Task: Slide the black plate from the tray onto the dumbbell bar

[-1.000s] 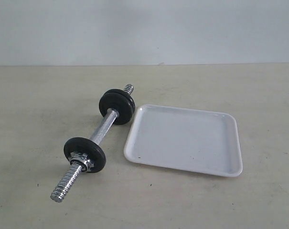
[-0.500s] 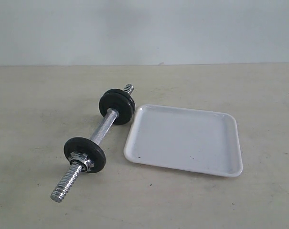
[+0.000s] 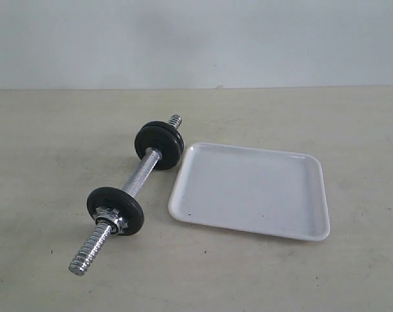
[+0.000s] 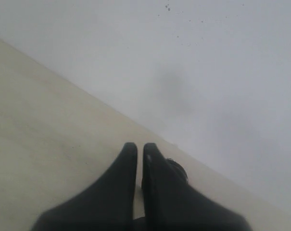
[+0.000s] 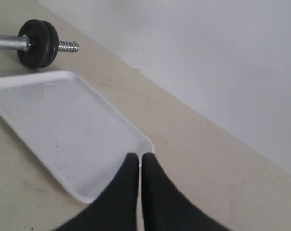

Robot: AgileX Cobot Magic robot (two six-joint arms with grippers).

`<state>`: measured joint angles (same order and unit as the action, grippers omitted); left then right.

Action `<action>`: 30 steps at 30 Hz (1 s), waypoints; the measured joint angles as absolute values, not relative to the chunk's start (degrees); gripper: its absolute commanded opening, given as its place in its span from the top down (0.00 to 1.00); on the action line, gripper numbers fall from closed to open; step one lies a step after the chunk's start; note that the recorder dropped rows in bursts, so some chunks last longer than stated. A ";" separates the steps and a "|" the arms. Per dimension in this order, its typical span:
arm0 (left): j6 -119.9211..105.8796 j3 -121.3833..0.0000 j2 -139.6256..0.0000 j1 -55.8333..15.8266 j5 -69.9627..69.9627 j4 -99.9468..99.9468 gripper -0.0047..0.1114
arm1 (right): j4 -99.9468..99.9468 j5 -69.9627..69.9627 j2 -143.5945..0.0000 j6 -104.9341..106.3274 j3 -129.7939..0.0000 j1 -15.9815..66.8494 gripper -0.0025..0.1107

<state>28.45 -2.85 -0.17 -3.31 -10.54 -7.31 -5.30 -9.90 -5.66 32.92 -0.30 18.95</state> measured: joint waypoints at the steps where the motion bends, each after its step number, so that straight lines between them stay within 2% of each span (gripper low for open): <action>1: 28.45 -2.85 -0.17 -3.19 -10.54 -7.31 0.92 | -5.16 -10.66 -5.66 32.92 -0.30 18.95 0.98; 21: 28.45 -2.85 -0.17 0.61 -11.62 -9.66 0.92 | -5.31 -12.17 -5.66 32.92 0.02 18.95 0.98; 30: 28.45 -2.85 -0.17 0.61 -11.87 -9.66 0.92 | -5.31 -11.39 -0.46 32.92 0.02 18.10 0.98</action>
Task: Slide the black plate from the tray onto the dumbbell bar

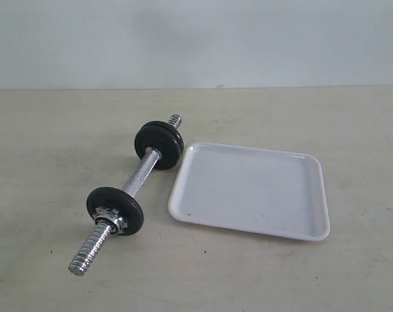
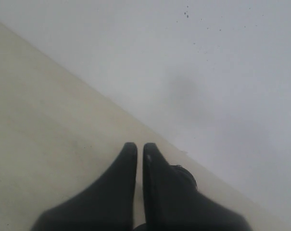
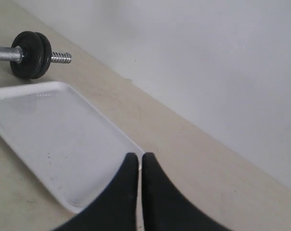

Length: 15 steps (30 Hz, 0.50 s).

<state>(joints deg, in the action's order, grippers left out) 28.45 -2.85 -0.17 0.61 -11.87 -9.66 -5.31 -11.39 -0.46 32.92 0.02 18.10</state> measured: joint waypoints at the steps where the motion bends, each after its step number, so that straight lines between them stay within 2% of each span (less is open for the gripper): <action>1: 28.45 -2.85 -0.17 0.61 -11.87 -9.66 0.92 | -5.31 -11.24 -0.36 32.92 0.02 17.96 0.98; 15: 28.45 -2.85 -0.17 0.61 -11.87 -9.66 0.92 | -5.42 -12.79 -0.33 31.30 0.02 17.74 0.98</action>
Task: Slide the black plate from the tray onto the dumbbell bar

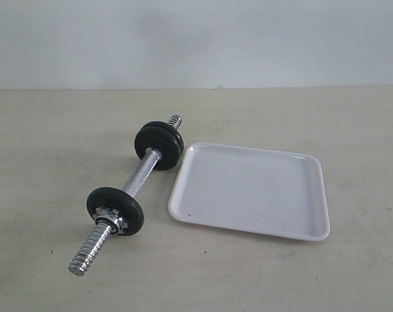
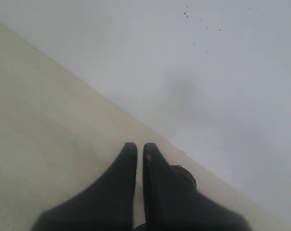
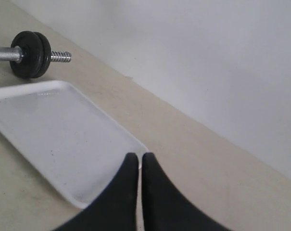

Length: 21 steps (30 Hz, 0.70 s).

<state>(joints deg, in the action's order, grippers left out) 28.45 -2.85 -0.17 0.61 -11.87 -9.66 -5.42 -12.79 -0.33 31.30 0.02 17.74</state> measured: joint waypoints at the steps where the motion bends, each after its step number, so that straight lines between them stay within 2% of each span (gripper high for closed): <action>1: 28.45 -2.85 -0.17 0.61 -11.87 -9.66 0.92 | -6.45 -14.83 -0.23 30.58 0.02 17.74 0.98; 5: 28.45 -2.85 -0.17 0.61 -11.87 -9.66 0.92 | -9.44 -22.84 -0.23 27.98 0.02 17.74 0.98; 21: 28.45 -2.85 -0.17 0.61 -11.87 -9.82 0.92 | -9.73 -23.59 -0.23 23.81 0.02 17.74 0.98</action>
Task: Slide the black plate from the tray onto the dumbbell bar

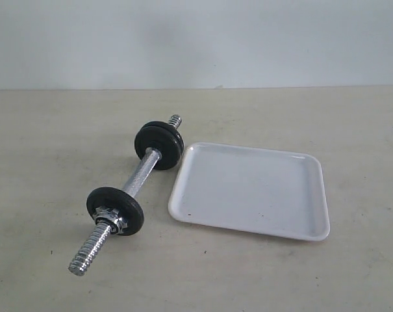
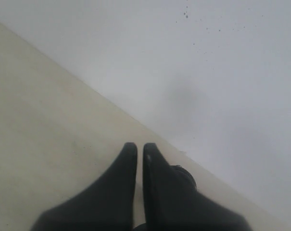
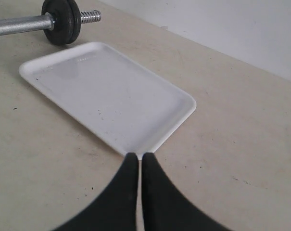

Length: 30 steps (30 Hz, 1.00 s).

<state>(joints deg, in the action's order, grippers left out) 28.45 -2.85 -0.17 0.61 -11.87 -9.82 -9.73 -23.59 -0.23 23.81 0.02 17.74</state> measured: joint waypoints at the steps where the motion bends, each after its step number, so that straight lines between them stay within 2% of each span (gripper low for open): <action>1: 28.45 -2.85 -0.17 0.61 -11.87 -9.82 0.92 | -9.73 -23.59 -0.23 23.82 0.02 17.74 0.98; 10: 27.19 -2.85 -0.17 0.61 -11.87 -9.82 0.92 | -9.73 -23.59 -0.23 23.82 0.02 17.74 0.98; 21: 6.00 -2.47 -0.17 0.61 -16.36 -2.98 0.92 | -9.73 -23.59 -0.23 23.82 0.02 17.74 0.98; 30: 2.35 -0.15 -0.17 0.61 -19.82 -2.61 0.92 | -9.73 -23.70 -0.23 23.82 0.02 17.74 0.98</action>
<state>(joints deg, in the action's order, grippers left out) 2.35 -0.15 -0.17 0.61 -19.82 -2.61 -9.73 -23.70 -0.23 23.82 0.02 17.74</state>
